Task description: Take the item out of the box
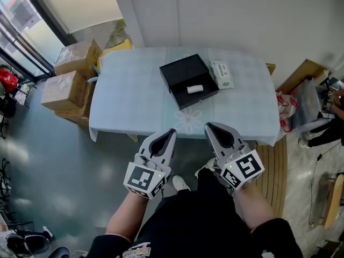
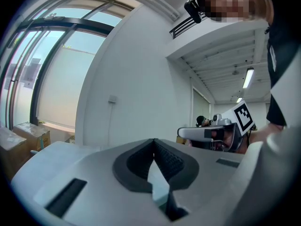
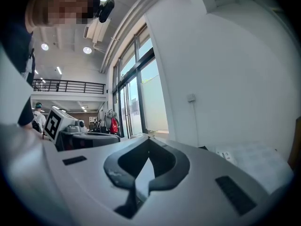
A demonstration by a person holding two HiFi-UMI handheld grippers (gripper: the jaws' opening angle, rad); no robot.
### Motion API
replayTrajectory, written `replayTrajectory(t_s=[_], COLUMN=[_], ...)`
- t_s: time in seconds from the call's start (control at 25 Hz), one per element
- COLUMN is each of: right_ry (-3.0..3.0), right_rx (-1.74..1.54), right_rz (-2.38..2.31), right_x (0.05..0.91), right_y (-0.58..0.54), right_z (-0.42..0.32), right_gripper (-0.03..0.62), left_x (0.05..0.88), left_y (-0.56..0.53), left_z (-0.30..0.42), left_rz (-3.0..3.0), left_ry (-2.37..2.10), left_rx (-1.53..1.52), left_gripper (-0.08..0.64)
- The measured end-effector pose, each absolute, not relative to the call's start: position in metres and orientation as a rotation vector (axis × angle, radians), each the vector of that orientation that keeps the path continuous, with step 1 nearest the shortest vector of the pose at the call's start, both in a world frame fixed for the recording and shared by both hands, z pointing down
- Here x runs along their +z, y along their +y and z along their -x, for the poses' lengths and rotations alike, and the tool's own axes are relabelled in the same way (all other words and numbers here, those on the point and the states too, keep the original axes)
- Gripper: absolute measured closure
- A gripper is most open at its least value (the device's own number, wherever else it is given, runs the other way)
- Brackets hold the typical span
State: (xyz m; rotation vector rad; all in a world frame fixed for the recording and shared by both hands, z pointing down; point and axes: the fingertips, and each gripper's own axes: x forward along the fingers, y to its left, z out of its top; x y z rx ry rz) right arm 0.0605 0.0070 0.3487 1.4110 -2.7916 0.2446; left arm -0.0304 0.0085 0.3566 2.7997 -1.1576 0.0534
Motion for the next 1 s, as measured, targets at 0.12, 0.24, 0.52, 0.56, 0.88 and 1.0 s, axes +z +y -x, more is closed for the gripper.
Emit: replayTrajectory(t_s=[0.12,0.24,0.52,0.56,0.88,1.0], right_ry=[-2.788,-2.781,-2.771,-2.77,-2.773,-2.776], right_rx=[0.22,0.19,0.127,0.118,0.071,0.078], right_rz=[-1.408,-1.414,-1.431,-1.435,-1.419,-1.41], right_x=[0.346,0.342,0.331,0.33,0.324,0.327], right_y=[0.007,0.007,0.003,0.002,-0.019,-0.032], right_z=[-0.059,-0.058,-0.058,-0.059,-0.058,-0.061], right_gripper=[0.583,0.583,0.583,0.583,0.583,0.583], left_x=[0.354,0.349,0.343,0.342,0.346,0.348], left_y=[0.012,0.016,0.024,0.025,0.019,0.014], left_z=[0.03,0.031,0.034,0.034,0.04,0.04], left_rz=[-2.813,-2.821,-2.846,-2.848,-2.838,-2.831], left_ry=[-1.144,-1.136,-1.123,-1.122,-1.144,-1.158], left_rx=[0.047,0.044,0.034,0.032,0.034,0.05], left_gripper=[0.551,0.551,0.551,0.551,0.551,0.551])
